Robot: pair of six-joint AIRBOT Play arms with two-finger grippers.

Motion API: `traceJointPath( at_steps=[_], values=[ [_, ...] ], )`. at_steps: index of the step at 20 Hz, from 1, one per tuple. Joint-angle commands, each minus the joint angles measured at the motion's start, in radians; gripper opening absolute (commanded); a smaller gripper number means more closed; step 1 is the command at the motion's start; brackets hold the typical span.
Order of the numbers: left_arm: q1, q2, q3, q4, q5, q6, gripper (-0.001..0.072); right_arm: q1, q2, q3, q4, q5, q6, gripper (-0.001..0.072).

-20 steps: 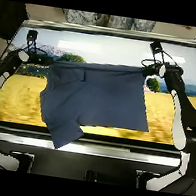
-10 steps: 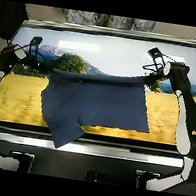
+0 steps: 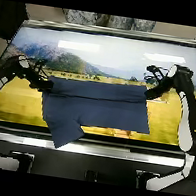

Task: Fold the shirts.

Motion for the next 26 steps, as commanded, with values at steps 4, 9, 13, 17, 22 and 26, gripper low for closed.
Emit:
traceJointPath(
  at_steps=[4, 9, 13, 17, 22, 26],
  values=[
    [0.0, -0.001, -0.013, -0.01, -0.047, -0.011, 0.0034, -0.004, -0.02, -0.006, 0.043, 0.105, -0.013, 0.0043],
    [0.029, 0.002, 0.062, -0.01, -0.15, -0.018, 0.0557, -0.034, 0.014, 0.03, 0.066, 0.183, -0.012, 0.0574],
    [0.12, 0.108, 0.033, -0.051, -0.247, -0.036, 0.0554, -0.223, 0.131, 0.017, 0.097, 0.354, -0.017, 0.0585],
    [0.138, 0.375, -0.49, -0.107, -0.116, -0.016, 0.0553, -0.341, 0.276, -0.237, 0.087, 0.267, -0.033, 0.0599],
    [0.137, 0.611, -0.911, -0.267, 0.099, 0.055, 0.0539, -0.347, 0.301, -0.343, 0.116, 0.216, -0.059, 0.0598],
    [0.137, 0.607, -0.932, -0.32, 0.181, 0.063, 0.0501, -0.347, 0.301, -0.343, 0.115, 0.216, -0.065, 0.0598]
  ],
)
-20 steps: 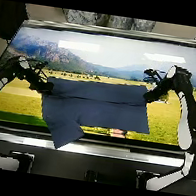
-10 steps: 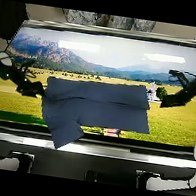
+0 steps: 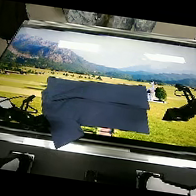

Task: Fold the shirts.

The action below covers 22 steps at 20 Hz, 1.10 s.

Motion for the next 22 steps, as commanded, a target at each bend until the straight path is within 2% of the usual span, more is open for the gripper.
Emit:
traceJointPath(
  at_steps=[1, 3, 5, 6, 7, 8, 9, 12, 14, 18, 20, 22],
  values=[
    [-0.004, 0.03, -0.066, -0.057, 0.102, 0.015, 0.0498, -0.005, 0.006, -0.014, 0.006, -0.007, -0.007, 0.0598],
    [-0.022, 0.03, -0.067, -0.064, 0.131, 0.013, 0.0439, -0.005, 0.006, -0.015, 0.005, -0.008, -0.007, 0.0599],
    [-0.053, 0.028, -0.067, -0.089, 0.149, 0.007, 0.035, -0.005, 0.006, -0.015, 0.005, 0.004, -0.007, 0.0605],
    [-0.072, 0.024, -0.067, -0.089, 0.151, 0.008, 0.028, -0.005, 0.006, -0.019, 0.005, 0.01, -0.007, 0.0607],
    [-0.089, 0.017, -0.067, -0.089, 0.151, 0.008, 0.0208, -0.005, 0.011, -0.037, 0.005, 0.015, -0.007, 0.0647],
    [-0.102, 0.01, -0.067, -0.09, 0.151, 0.02, 0.0102, -0.005, 0.022, -0.077, 0.005, 0.016, -0.007, 0.0679],
    [-0.109, 0.007, -0.066, -0.09, 0.151, 0.031, 0.0035, -0.005, 0.039, -0.139, 0.007, 0.014, -0.008, 0.0679],
    [-0.111, 0.007, -0.066, -0.089, 0.151, 0.062, 0.0034, -0.005, 0.093, -0.355, 0.118, -0.031, -0.064, 0.0669],
    [-0.111, 0.008, -0.065, -0.089, 0.151, 0.064, 0.0035, -0.005, 0.097, -0.44, 0.142, -0.103, -0.065, 0.0658],
    [-0.111, 0.013, -0.065, -0.089, 0.146, 0.064, 0.0034, -0.005, 0.097, -0.461, 0.214, -0.231, -0.074, 0.0596],
    [-0.111, 0.013, -0.065, -0.089, 0.142, 0.064, 0.0034, -0.005, 0.096, -0.462, 0.232, -0.248, -0.062, 0.0595],
    [-0.111, 0.013, -0.065, -0.089, 0.142, 0.064, 0.0034, -0.005, 0.096, -0.469, 0.233, -0.26, -0.046, 0.0551]
  ],
)
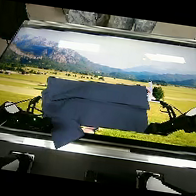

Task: Fold the shirts.

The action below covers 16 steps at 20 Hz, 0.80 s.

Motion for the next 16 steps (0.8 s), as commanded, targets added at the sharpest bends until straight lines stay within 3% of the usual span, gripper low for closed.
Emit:
traceJointPath(
  at_steps=[1, 4, 6, 7, 8, 9, 16],
  values=[
    [-0.001, 0.001, 0.001, 0.0, -0.003, 0.002, 0.0035, 0.0, 0.002, -0.023, 0.029, -0.057, 0.023, 0.0547],
    [-0.001, 0.001, 0.011, 0.0, -0.006, 0.01, 0.0034, 0.0, -0.015, -0.032, 0.034, -0.075, 0.033, 0.0525],
    [-0.001, 0.001, 0.027, -0.001, -0.006, 0.016, 0.0034, 0.002, -0.048, -0.032, 0.056, -0.08, 0.033, 0.0457],
    [-0.001, 0.001, 0.034, 0.0, -0.006, 0.017, 0.0034, 0.002, -0.063, -0.032, 0.069, -0.092, 0.033, 0.0366],
    [-0.001, 0.001, 0.04, 0.0, -0.006, 0.017, 0.0035, 0.002, -0.069, -0.032, 0.079, -0.106, 0.032, 0.0132],
    [-0.001, 0.001, 0.043, 0.0, -0.006, 0.017, 0.0034, 0.002, -0.068, -0.031, 0.078, -0.112, 0.031, 0.0048],
    [-0.001, 0.111, 0.143, 0.0, -0.007, 0.053, 0.003, 0.002, 0.084, 0.08, 0.124, -0.07, -0.057, 0.0042]
  ],
)
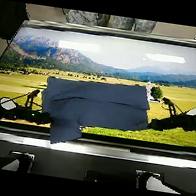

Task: Fold the shirts.

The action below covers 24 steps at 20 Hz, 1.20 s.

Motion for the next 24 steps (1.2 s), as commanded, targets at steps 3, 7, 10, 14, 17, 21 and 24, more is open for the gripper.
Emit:
traceJointPath(
  at_steps=[3, 7, 10, 14, 17, 21, 24],
  values=[
    [0.004, 0.074, 0.155, 0.033, 0.006, -0.041, 0.0028, 0.001, 0.082, 0.149, 0.096, 0.003, -0.009, 0.0041],
    [0.048, -0.055, 0.293, 0.039, 0.044, -0.032, 0.0028, 0.047, -0.034, 0.28, 0.143, -0.064, 0.008, 0.004],
    [0.05, -0.208, 0.449, 0.04, 0.058, -0.004, 0.0027, 0.154, -0.18, 0.437, 0.105, -0.141, 0.038, 0.0041],
    [0.051, -0.41, 0.669, 0.04, 0.057, -0.006, 0.0027, 0.19, -0.346, 0.671, 0.007, -0.135, 0.14, 0.0041],
    [0.051, -0.527, 0.752, 0.04, 0.059, -0.023, 0.0028, 0.188, -0.401, 0.71, -0.035, -0.129, 0.159, 0.0041],
    [0.082, -0.591, 0.771, 0.04, 0.114, -0.061, 0.0027, 0.188, -0.459, 0.71, -0.034, -0.159, 0.148, 0.0041],
    [0.1, -0.595, 0.771, 0.04, 0.132, -0.068, 0.0029, 0.188, -0.494, 0.71, -0.027, -0.169, 0.148, 0.0042]
  ],
)
